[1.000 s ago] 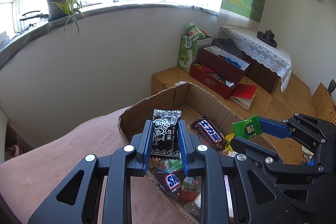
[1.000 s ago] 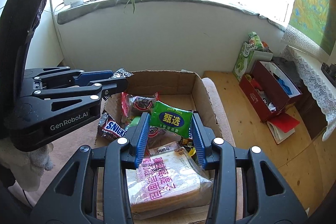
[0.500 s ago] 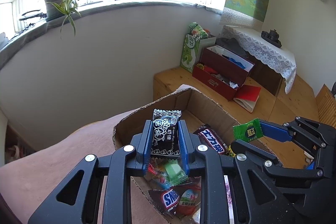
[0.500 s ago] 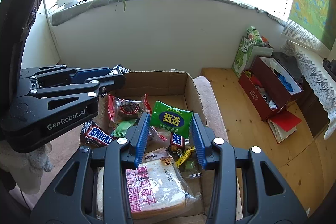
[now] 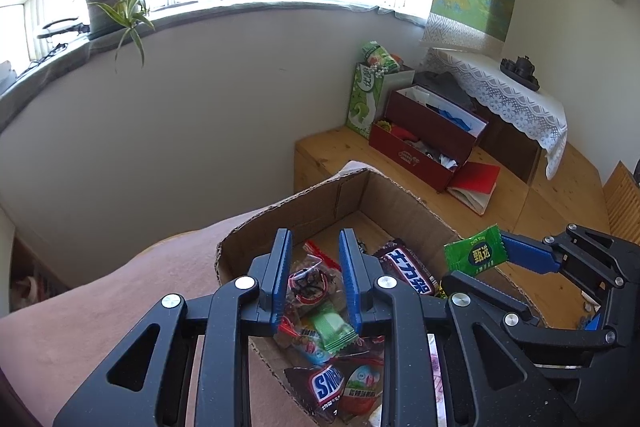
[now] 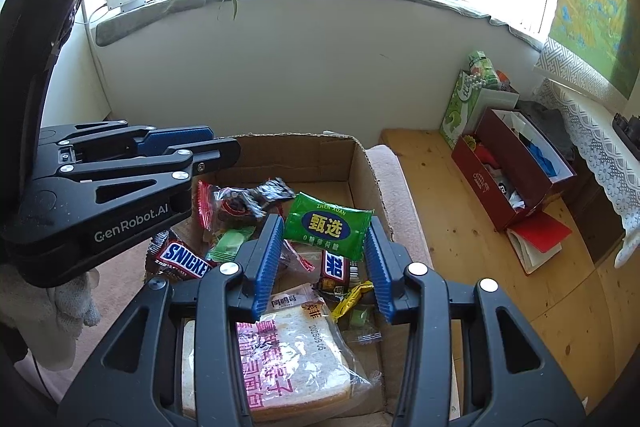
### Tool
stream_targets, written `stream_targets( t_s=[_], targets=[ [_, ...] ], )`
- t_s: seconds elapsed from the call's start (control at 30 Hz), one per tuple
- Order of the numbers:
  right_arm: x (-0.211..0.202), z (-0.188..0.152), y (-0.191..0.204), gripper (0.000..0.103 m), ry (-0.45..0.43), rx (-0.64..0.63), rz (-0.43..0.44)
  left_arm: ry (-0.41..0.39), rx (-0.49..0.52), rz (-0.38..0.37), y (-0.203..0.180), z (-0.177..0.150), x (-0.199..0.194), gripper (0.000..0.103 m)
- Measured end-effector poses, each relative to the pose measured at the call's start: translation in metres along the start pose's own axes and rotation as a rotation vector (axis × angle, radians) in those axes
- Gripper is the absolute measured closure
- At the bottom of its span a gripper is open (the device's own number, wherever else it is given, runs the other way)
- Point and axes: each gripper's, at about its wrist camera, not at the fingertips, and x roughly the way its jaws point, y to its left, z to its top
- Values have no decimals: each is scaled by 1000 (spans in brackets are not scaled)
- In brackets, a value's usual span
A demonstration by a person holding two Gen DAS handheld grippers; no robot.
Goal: Organize snacks
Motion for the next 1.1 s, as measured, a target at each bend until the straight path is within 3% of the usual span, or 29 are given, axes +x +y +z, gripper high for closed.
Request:
stream_targets(
  t_s=[0.2,0.4,0.47,0.5,0.57,0.7,0.93,1.0,1.03,1.1],
  targets=[
    [1,0,3,54,0,-8,-16,3,-2,3,1,-1,-1,80],
    [0,0,4,51,0,-15,-28,4,-3,12,4,-1,0,73],
    [-1,0,4,37,-5,-15,-34,6,-3,13,5,-1,0,67],
    [-2,-1,5,36,-10,-14,-36,6,-2,13,5,-1,0,64],
    [-2,-1,5,36,-10,-13,-34,4,-3,16,5,-2,0,57],
    [-2,-1,4,36,-6,-11,-38,5,-3,16,5,-2,-1,55],
    [-5,-4,4,36,-6,-1,-42,5,-6,24,6,-4,-3,40],
    [-6,-5,5,36,-4,-2,-46,1,-3,31,6,-5,-6,40],
    [-7,-6,5,34,-5,-2,-49,-1,-1,34,5,-6,-7,39],
    [-11,-7,6,20,-17,3,-60,-5,-4,36,6,-7,-11,37]
  ],
)
